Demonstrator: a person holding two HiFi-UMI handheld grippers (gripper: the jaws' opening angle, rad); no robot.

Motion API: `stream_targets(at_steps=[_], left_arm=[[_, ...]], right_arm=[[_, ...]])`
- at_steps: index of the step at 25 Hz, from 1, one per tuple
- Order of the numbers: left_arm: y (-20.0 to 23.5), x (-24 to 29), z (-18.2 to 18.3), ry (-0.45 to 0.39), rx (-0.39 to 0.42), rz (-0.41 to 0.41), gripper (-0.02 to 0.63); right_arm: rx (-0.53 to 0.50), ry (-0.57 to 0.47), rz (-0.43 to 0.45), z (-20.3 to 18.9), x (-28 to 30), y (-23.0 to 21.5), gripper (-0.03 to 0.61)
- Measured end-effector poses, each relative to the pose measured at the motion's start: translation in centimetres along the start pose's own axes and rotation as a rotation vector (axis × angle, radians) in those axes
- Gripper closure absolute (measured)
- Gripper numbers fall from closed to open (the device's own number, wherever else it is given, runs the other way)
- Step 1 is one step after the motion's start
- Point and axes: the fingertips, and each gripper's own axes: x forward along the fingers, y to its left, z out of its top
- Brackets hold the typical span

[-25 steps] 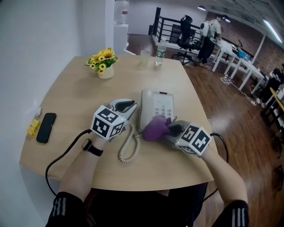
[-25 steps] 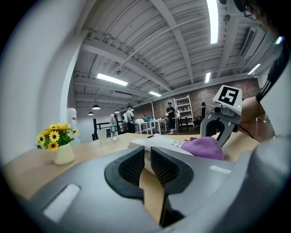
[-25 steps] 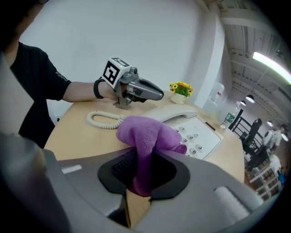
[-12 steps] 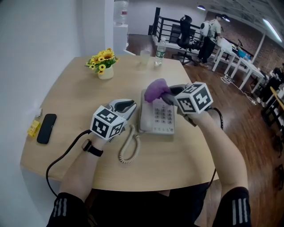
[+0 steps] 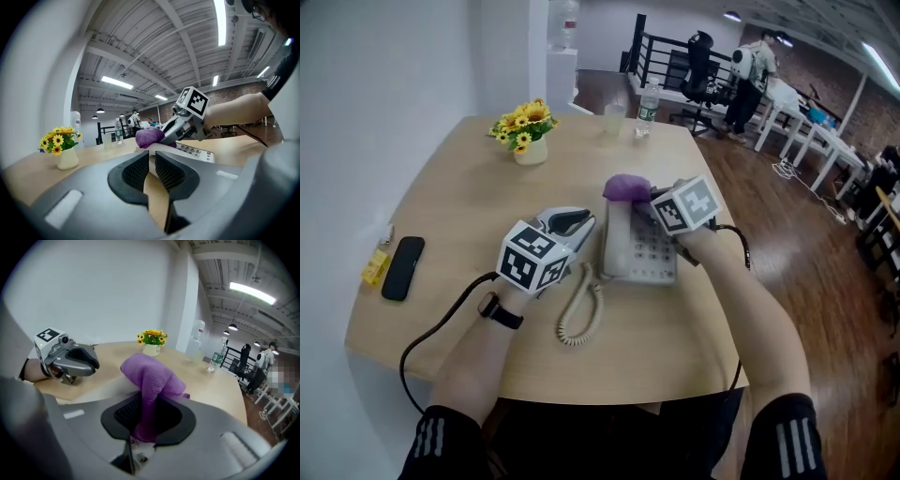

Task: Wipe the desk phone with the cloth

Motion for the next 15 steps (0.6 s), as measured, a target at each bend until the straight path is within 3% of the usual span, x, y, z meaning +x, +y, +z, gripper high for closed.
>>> stream_targets(at_steps=[11, 15], left_arm=[[-0.4, 0.1, -0.2, 0.009, 0.018, -0.004, 0.577], [-0.4, 0.2, -0.2, 0.012, 0.018, -0.005, 0.577]], right_arm=[[-0.136, -0.023, 0.124, -6.0, -4.6, 9.7, 0.505], [-0.198, -0.027, 0.132, -7.6, -5.7, 11.8, 0.505]])
